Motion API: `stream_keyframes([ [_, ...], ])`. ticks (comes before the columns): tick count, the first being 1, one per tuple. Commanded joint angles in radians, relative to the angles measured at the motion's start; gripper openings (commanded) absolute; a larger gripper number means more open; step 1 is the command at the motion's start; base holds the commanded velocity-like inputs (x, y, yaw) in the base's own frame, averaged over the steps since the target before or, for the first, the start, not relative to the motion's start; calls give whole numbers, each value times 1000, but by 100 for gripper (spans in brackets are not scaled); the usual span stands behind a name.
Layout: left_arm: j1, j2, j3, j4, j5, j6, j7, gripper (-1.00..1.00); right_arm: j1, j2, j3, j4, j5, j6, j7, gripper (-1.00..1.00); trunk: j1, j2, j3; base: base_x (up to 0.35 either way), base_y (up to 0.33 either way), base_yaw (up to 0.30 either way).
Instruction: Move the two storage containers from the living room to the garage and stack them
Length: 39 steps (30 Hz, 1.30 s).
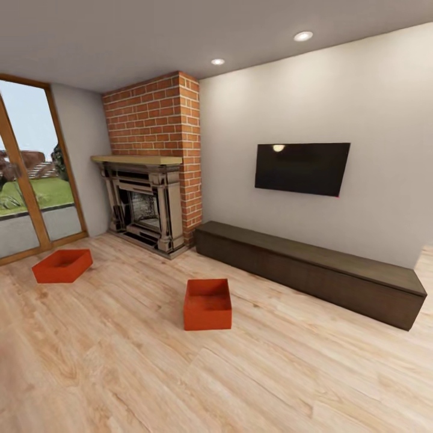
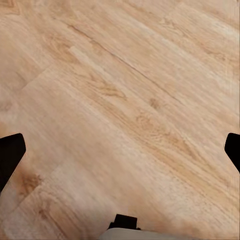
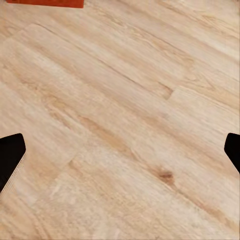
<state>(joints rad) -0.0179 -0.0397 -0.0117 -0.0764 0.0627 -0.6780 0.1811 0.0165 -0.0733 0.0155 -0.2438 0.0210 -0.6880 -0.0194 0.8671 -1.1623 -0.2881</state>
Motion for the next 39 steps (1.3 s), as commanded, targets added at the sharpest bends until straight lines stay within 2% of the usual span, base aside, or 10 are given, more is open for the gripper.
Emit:
stream_keyframes([
  [1, -1, 0, -2, 1, 6, -3, 0, 100, 0, 0, 1, -2, 2, -1, -2, 100, 1, -1, -1, 317, 113, 0],
  [12, -1, 0, -2, 1, 6, -3, 0, 100, 0, 0, 1, -2, 2, -1, -2, 100, 1, -1, -1, 316, 101, 0],
  [39, -1, 1, -2, 1, 6, -3, 0, 100, 0, 0, 1, -2, 17, -1, -2, 100, 1, -1, -1, 325, 2, 0],
])
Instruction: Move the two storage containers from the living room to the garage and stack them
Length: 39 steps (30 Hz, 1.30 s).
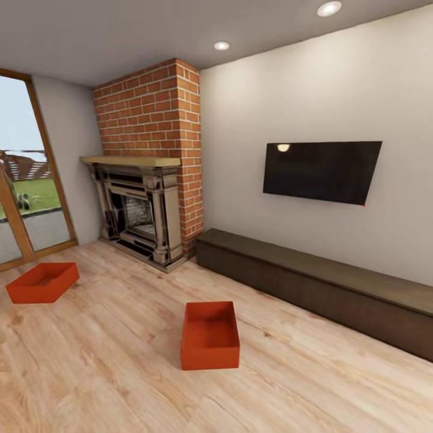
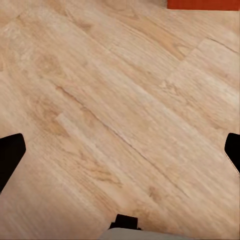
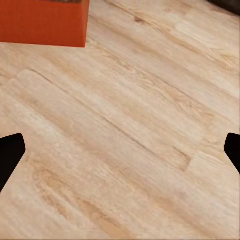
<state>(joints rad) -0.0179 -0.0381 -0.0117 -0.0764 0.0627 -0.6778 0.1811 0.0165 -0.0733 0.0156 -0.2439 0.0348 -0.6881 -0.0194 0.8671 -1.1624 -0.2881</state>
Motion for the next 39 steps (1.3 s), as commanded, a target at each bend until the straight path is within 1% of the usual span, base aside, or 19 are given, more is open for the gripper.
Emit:
stream_keyframes([
  [1, -1, 0, -2, 1, 6, -3, -1, 100, 0, 0, 1, -2, 3, -1, -2, 100, 1, -1, -1, 325, 0, 0],
  [39, -1, 1, -2, 0, 6, -3, -2, 100, 0, 0, 1, -2, 4, -1, -2, 100, 1, -1, -1, 325, 0, 0],
])
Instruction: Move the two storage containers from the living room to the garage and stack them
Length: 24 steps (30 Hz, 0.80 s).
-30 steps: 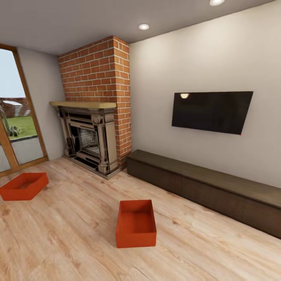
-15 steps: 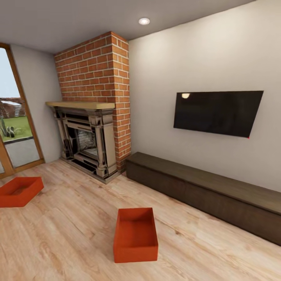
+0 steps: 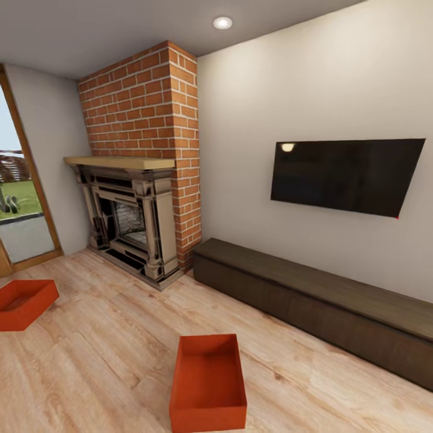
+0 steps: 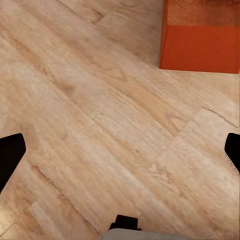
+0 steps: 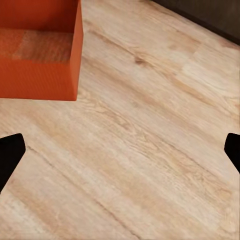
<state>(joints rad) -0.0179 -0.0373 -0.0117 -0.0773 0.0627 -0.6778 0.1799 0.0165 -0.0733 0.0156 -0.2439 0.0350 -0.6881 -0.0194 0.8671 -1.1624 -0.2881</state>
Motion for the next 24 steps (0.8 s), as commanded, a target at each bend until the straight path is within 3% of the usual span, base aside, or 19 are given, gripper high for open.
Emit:
stream_keyframes([
  [1, -1, 0, -2, 1, 6, -3, 0, 100, 0, 0, 1, -2, 3, -1, -2, 100, 1, -1, -1, 263, 0, 0],
  [18, -1, -6, -2, 0, 9, -7, -8, 100, 0, -2, -5, -14, 4, -1, -6, 100, 1, -1, -1, 30, 0, 0],
  [21, -1, -7, -1, -44, 10, 4, -6, 100, -10, -2, -6, -47, 6, 13, -10, 100, 1, -1, -1, 0, 0, 0],
  [22, -1, -8, 0, -62, 10, 13, -6, 100, -15, -2, -6, -55, 7, 25, -10, 100, 1, -1, -1, 0, 0, 0],
  [24, -1, -9, 0, -227, 9, 194, -6, 100, -78, -2, -6, -118, 7, 183, -10, 100, 1, -1, -1, 0, 0, 0],
])
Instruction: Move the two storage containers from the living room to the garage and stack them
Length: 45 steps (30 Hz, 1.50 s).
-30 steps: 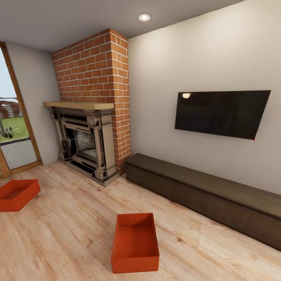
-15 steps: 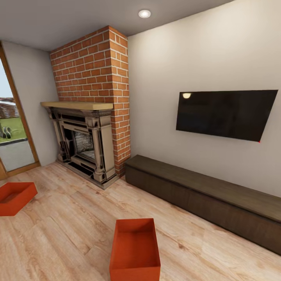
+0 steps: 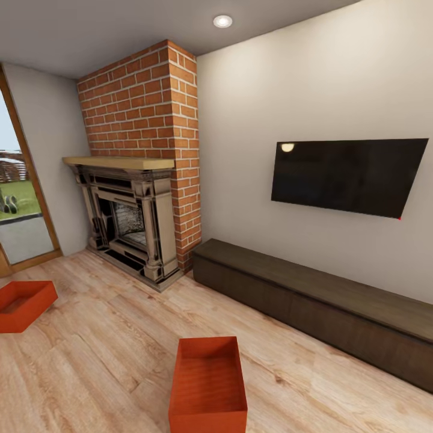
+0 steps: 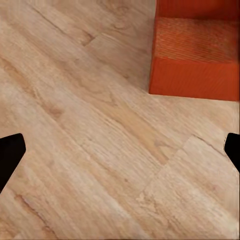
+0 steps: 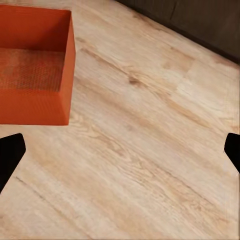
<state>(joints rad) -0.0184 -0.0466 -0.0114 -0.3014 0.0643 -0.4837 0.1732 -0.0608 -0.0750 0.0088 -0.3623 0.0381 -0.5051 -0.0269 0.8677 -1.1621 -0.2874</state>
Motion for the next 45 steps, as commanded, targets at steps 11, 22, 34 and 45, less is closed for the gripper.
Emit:
stream_keyframes([
  [11, -285, -5, -1, -506, 5, 692, -19, 100, -434, -1, -2, -94, -9, 531, -4, 100, 0, -1, -2, 0, 0, 0],
  [22, -407, -37, -4, -382, -2, 823, -113, 100, -496, -4, -1, -86, -13, 646, 14, 100, 0, -1, -2, 13, 0, 0],
  [34, -408, -27, -3, -345, -1, 826, -115, 100, -496, -3, -1, -64, -14, 642, 15, 100, 0, -1, -2, 288, 0, 0],
  [45, -408, -29, -1, -337, 2, 826, -115, 100, -496, -2, 3, -64, -9, 639, 13, 100, 0, -1, -2, 111, 0, 0],
])
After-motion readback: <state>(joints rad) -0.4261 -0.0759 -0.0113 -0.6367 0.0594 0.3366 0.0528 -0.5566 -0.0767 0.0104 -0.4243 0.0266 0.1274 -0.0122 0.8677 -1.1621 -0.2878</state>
